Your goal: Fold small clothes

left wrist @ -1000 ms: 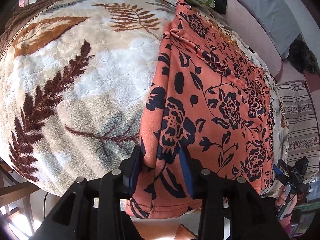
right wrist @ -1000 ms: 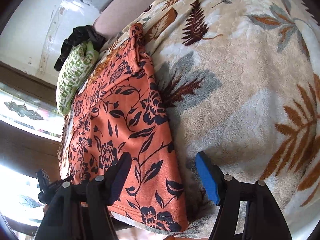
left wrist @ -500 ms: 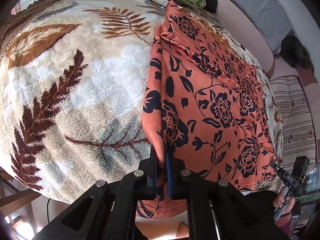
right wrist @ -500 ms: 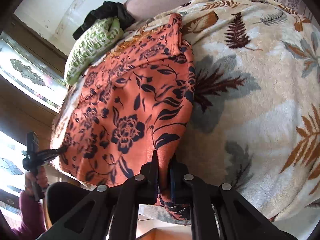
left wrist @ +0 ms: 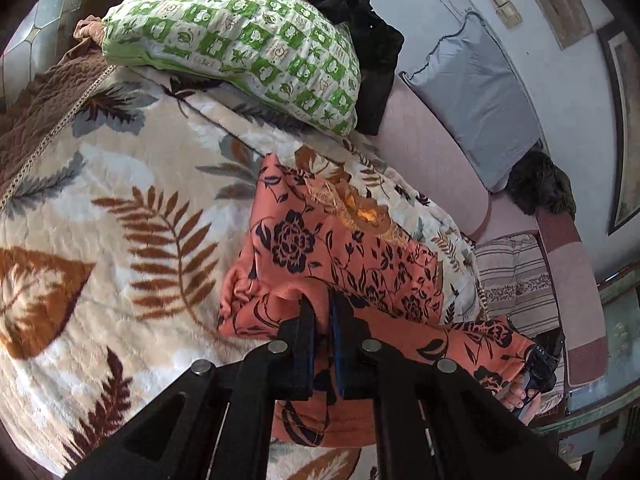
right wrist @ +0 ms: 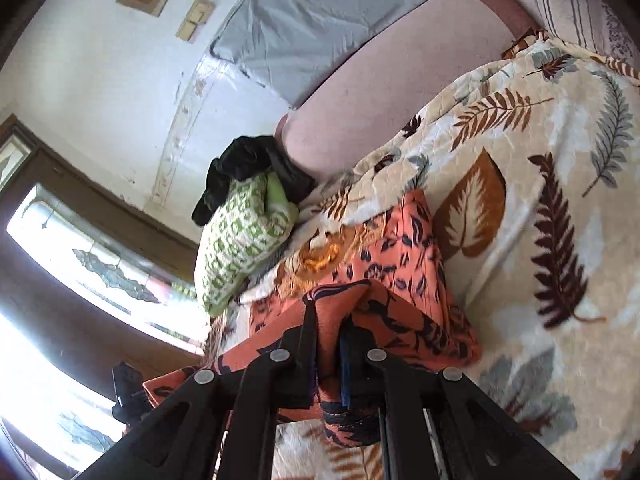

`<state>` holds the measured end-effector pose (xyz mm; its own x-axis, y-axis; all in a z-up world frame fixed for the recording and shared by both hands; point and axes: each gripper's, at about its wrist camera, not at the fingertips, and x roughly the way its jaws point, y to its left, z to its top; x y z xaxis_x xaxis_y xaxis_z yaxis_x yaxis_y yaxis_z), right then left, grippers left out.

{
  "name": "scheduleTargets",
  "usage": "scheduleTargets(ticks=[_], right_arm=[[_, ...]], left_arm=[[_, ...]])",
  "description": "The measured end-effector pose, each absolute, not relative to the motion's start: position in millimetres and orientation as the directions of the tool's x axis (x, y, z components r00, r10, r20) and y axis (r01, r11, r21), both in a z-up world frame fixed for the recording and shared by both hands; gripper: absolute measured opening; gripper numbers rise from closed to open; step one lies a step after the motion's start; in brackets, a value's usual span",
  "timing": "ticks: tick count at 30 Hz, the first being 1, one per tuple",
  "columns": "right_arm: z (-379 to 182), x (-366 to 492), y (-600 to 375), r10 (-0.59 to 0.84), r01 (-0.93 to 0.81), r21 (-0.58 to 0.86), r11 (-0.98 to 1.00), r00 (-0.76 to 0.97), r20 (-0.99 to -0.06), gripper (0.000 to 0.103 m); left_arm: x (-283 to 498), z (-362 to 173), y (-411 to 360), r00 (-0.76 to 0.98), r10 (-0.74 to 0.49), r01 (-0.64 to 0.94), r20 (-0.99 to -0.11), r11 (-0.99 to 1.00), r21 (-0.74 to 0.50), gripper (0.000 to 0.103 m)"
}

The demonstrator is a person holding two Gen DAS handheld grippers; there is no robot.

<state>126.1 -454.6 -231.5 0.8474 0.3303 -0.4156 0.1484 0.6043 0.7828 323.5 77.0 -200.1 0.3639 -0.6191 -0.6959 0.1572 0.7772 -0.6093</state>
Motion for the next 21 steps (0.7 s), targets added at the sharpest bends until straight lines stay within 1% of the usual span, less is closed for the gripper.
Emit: scheduleTargets(ticks=[2, 3, 6, 8, 9, 11, 13, 14, 15, 18, 19, 21], right_arm=[[-241, 171, -474, 0.319, 0.177, 0.813, 0.555, 0.857, -0.405, 0.009], [-248, 195, -483, 0.32, 0.19, 0.82, 0.541, 0.855, -0.409, 0.013], [-279, 256, -500, 0.258, 0.288, 0.793, 0.537, 0.838, -0.48, 0.015], [-305, 282, -509, 0.217, 0.37, 0.764, 0.528, 0.811, -0.543, 0.015], [-317, 287, -515, 0.204, 0.397, 0.763, 0.51, 0.806, -0.556, 0.015], [-331, 280, -529, 0.16, 0.413, 0.783, 0.465, 0.831, -0.533, 0.015], [-335, 261, -540, 0.109, 0.392, 0.815, 0.427, 0.872, -0.477, 0.016], [-333, 251, -542, 0.095, 0.375, 0.822, 0.429, 0.886, -0.454, 0.022], [-328, 243, -539, 0.089, 0.366, 0.815, 0.45, 0.889, -0.449, 0.028], [-295, 221, -516, 0.085, 0.305, 0.752, 0.584, 0.898, -0.431, 0.028], [-282, 216, -501, 0.094, 0.282, 0.718, 0.636, 0.895, -0.435, 0.029], [-266, 219, -466, 0.168, 0.218, 0.643, 0.734, 0.859, -0.483, 0.029]], left_arm=[[370, -209, 65, 0.375, -0.593, 0.112, -0.712, 0.792, -0.601, 0.007], [392, -217, 60, 0.386, -0.571, 0.084, -0.725, 0.804, -0.589, 0.008], [447, -259, 43, 0.421, -0.498, 0.006, -0.758, 0.837, -0.547, 0.009], [469, -288, 36, 0.439, -0.448, -0.045, -0.779, 0.855, -0.517, 0.009], [474, -297, 38, 0.459, -0.444, -0.067, -0.769, 0.846, -0.528, 0.009], [477, -306, 52, 0.52, -0.479, -0.106, -0.707, 0.785, -0.61, 0.01], [468, -306, 74, 0.592, -0.499, -0.15, -0.633, 0.703, -0.695, 0.017], [457, -300, 86, 0.639, -0.489, -0.162, -0.593, 0.669, -0.726, 0.023], [445, -291, 93, 0.677, -0.457, -0.169, -0.576, 0.665, -0.727, 0.031], [401, -256, 91, 0.701, -0.333, -0.175, -0.631, 0.777, -0.605, 0.047], [383, -248, 86, 0.706, -0.309, -0.166, -0.638, 0.803, -0.572, 0.051], [348, -241, 64, 0.694, -0.272, -0.134, -0.666, 0.861, -0.491, 0.068]])
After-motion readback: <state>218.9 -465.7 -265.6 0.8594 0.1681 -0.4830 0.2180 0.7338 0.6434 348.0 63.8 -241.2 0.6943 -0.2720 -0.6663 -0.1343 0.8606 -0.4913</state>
